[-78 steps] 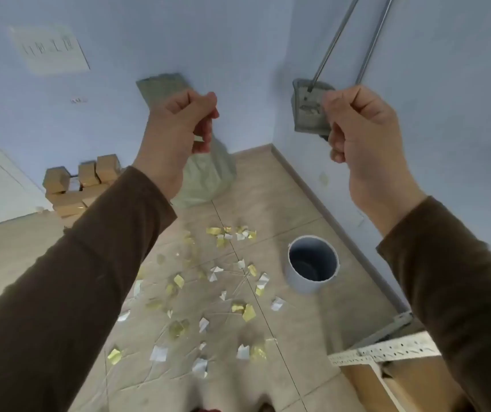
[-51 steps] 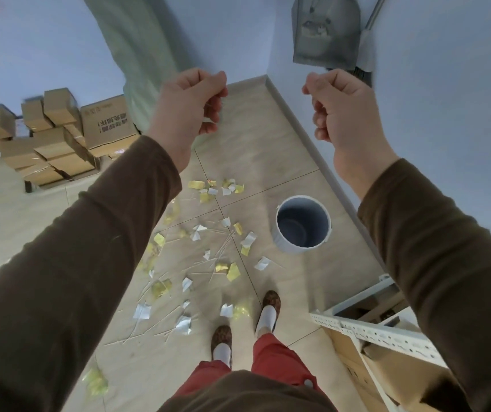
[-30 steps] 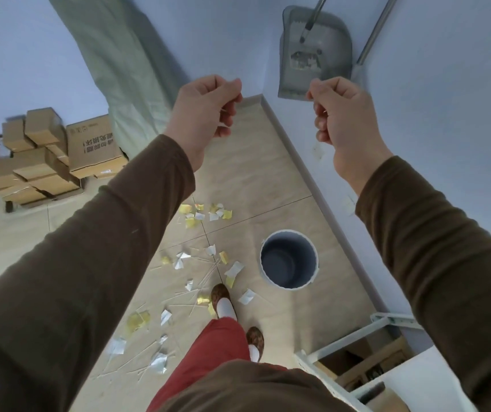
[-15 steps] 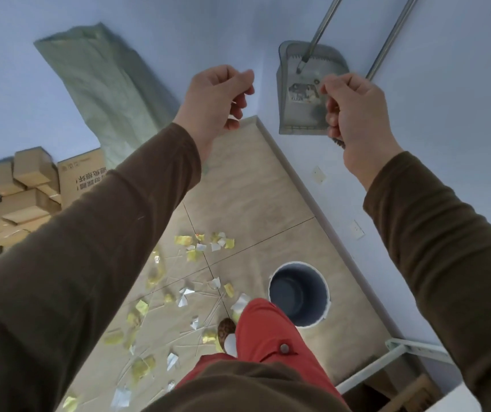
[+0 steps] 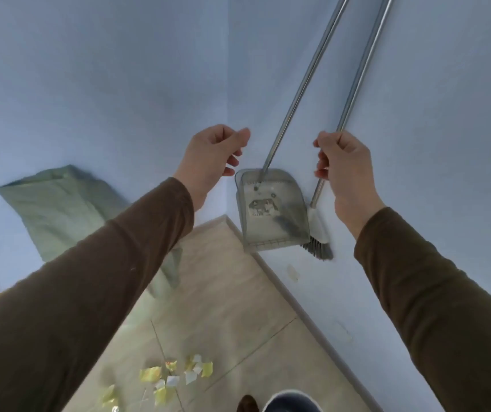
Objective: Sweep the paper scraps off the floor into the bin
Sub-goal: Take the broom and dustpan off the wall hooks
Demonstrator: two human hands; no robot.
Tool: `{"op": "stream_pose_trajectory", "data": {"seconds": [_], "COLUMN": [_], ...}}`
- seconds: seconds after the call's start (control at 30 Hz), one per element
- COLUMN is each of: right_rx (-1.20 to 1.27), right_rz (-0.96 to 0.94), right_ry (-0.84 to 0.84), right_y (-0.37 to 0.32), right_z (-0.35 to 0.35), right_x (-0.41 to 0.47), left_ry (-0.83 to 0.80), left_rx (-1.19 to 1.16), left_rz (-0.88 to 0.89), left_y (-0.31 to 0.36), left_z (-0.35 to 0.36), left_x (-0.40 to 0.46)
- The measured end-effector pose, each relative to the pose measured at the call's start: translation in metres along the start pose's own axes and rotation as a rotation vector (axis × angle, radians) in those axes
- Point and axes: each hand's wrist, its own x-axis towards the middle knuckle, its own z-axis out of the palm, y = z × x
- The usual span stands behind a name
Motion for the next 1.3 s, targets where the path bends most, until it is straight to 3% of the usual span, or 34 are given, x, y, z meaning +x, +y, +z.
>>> {"op": "stream_pose_trajectory", "data": {"seconds": [0.27,0.57,1.3], "right_rx": [-0.08,-0.271,-0.676], "right_rz": [-0.211,-0.266,-0.391], "right_ry": [0.201,0.248,0.419], "right_y": [-0.06,-0.085,-0.114], "right_z": [-0.038,-0.054,-0.062], "right_x": [0.117,0.226,0.323], "left_ry": [-0.062,-0.134,-0.11], "left_rx": [0.021,0.137,0.272], "left_rz": [0.177,0.303,0.457], "left_y": [0.063,0.09,0.13], "left_z": [0.058,0.127,0.192], "left_x": [0.136,0.26,0.383]}}
